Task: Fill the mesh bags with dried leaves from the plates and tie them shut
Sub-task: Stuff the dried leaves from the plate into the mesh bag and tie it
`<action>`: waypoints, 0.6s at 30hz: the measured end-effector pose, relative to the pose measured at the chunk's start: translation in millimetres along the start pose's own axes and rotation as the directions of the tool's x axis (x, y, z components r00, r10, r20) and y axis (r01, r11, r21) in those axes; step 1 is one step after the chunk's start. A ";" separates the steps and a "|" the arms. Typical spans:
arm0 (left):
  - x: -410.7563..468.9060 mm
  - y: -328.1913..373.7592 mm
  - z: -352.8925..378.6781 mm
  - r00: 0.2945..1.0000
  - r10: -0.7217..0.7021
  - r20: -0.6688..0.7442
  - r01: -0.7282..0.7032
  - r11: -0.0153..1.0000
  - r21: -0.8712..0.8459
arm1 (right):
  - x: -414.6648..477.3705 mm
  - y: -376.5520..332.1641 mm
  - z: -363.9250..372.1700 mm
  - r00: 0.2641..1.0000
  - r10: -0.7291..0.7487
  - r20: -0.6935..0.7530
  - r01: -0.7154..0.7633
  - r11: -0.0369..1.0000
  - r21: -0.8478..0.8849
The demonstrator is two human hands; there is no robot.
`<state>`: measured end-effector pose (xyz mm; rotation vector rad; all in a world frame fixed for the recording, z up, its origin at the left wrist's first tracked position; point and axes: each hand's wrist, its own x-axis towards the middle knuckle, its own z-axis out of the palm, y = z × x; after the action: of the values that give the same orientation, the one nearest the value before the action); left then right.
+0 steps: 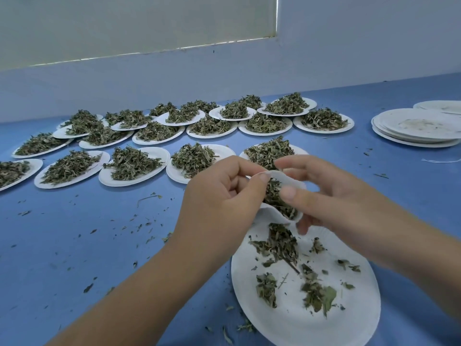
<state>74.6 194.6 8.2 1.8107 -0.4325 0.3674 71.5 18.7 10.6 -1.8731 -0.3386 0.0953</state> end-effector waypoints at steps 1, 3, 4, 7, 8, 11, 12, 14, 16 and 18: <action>-0.9 1.3 0.7 1.000 0.006 0.004 -0.006 1.000 -0.001 | 0.1 0.9 1.9 1.000 -0.002 0.028 0.001 0.999 0.048; -2.4 3.5 2.3 1.000 0.021 0.012 -0.021 1.000 0.000 | 0.5 2.5 4.1 0.998 -0.031 0.058 0.025 0.993 0.113; -3.3 4.0 3.0 0.999 0.029 0.017 -0.029 1.000 -0.003 | 0.8 2.5 4.9 0.997 -0.042 0.061 0.034 0.992 0.124; -5.6 4.8 5.5 0.999 0.032 0.035 -0.032 0.999 -0.019 | 1.4 2.3 6.3 0.998 -0.061 0.016 0.060 0.994 0.089; -6.5 5.1 6.6 0.998 0.037 0.043 -0.036 0.999 -0.012 | 1.4 2.2 7.3 0.997 -0.070 -0.017 0.071 0.995 0.067; -10.6 6.3 11.6 0.995 0.068 0.071 -0.069 0.998 0.005 | 0.9 2.2 10.6 0.989 -0.101 -0.112 0.096 0.994 -0.041; -12.1 6.4 13.9 0.994 0.078 0.081 -0.079 0.997 0.003 | 0.9 2.5 11.6 0.986 -0.111 -0.121 0.103 0.992 -0.071; -14.3 6.1 17.9 0.991 0.098 0.096 -0.100 0.995 0.009 | 2.0 3.3 13.8 0.983 -0.121 -0.135 0.106 0.988 -0.112; -15.0 4.9 19.8 0.990 0.108 0.093 -0.110 0.994 0.021 | 2.8 3.7 14.2 0.981 -0.130 -0.147 0.111 0.985 -0.135; -13.9 3.7 18.7 0.991 0.104 0.080 -0.107 0.993 0.042 | 2.6 1.2 10.9 0.984 -0.126 -0.126 0.109 0.985 -0.133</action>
<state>61.1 177.1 -0.2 1.8565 -0.5804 0.3833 71.6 29.1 6.1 -1.9678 -0.3687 -0.1346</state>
